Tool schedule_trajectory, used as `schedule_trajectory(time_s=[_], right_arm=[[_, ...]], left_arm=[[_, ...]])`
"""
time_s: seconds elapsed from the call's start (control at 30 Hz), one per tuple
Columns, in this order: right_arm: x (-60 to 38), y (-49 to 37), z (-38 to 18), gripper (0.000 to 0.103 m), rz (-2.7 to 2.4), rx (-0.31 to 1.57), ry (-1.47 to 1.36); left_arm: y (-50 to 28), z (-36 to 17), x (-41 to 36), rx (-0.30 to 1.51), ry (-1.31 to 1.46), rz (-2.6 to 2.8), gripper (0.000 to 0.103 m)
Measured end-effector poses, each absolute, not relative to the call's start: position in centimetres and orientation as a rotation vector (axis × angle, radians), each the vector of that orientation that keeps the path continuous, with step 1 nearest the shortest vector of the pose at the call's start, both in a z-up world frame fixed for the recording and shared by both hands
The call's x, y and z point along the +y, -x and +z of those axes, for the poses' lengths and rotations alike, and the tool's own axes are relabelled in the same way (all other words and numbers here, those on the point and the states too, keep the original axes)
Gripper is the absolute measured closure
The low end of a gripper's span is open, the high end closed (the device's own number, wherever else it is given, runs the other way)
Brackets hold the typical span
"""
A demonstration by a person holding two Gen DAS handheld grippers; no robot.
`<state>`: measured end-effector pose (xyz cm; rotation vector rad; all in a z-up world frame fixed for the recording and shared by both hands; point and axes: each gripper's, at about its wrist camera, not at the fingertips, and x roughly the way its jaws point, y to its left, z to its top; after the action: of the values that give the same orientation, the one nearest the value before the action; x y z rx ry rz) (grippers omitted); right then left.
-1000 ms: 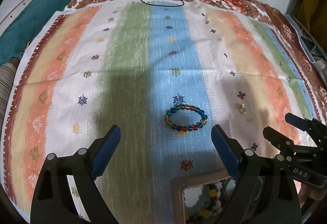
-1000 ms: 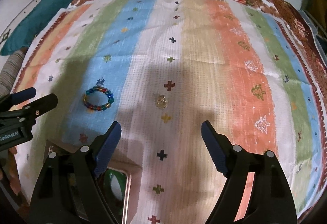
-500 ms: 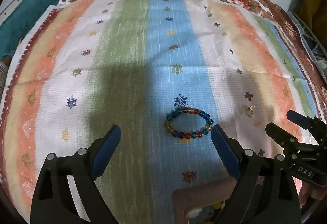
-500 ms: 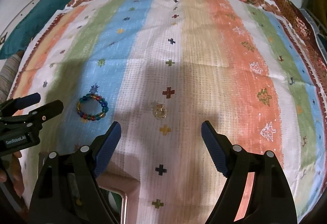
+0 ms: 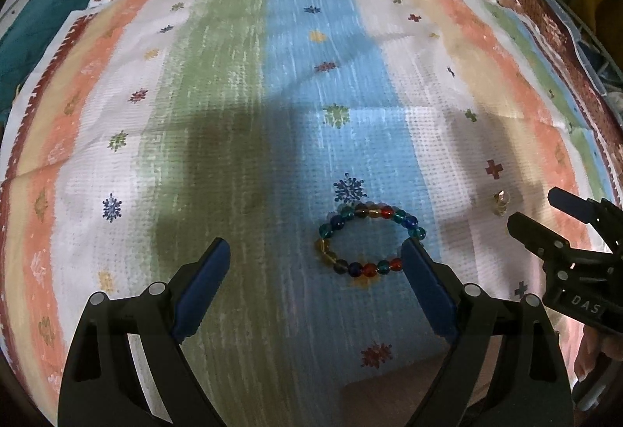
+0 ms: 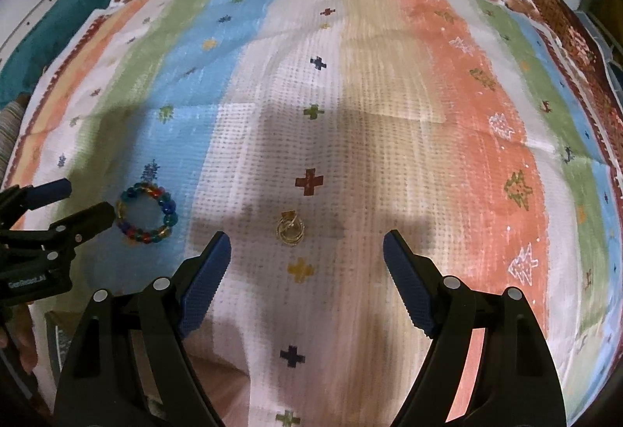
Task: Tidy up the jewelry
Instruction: 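Move both open grippers toward the glass bead bracelet and gold charm, then grasp the glass bead bracelet with the left gripper while the right gripper grasps the gold charm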
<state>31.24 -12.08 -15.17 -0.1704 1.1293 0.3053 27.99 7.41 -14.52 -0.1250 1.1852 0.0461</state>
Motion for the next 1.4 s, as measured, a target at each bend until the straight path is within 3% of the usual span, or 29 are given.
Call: schedule_trajectory(time_s=[0.17, 0.37, 0.43, 0.63, 0.73, 0.93, 1.1, 1.4], right_arm=[[-11.2, -31.6, -15.5, 0.022, 0.313, 1.122, 0.216], [-10.9, -32.3, -16.7, 0.023, 0.317, 1.159, 0.220], [-10.9, -32.5, -17.2, 0.035, 0.311, 1.171, 0.226], [-11.4, -33.6, -17.4, 0.042, 0.304, 1.177, 0.201], [-11.5, -33.6, -17.5, 0.051, 0.298, 1.177, 0.209], [-11.3, -33.5, -17.4, 0.073, 0.296, 1.193, 0.230], [-11.5, -33.4, -17.3, 0.087, 0.291, 1.200, 0.246], [-11.7, -33.1, -17.1, 0.088, 0.291, 1.194, 0.236]], left_arm=[[-28.6, -15.0, 7.7, 1.195, 0.110, 0.046, 0.018], [-29.1, -16.2, 7.6, 1.231, 0.085, 0.039, 0.030], [-29.2, -16.5, 7.4, 1.239, 0.073, 0.037, 0.037], [-29.6, -17.3, 6.9, 1.256, 0.008, 0.045, 0.055], [-29.6, -17.3, 6.7, 1.254, 0.003, 0.043, 0.069], [-29.5, -17.4, 5.7, 1.253, -0.029, 0.028, 0.086], [-29.3, -17.3, 5.7, 1.251, -0.030, 0.033, 0.091], [-29.0, -16.6, 5.6, 1.241, -0.025, 0.053, 0.094]])
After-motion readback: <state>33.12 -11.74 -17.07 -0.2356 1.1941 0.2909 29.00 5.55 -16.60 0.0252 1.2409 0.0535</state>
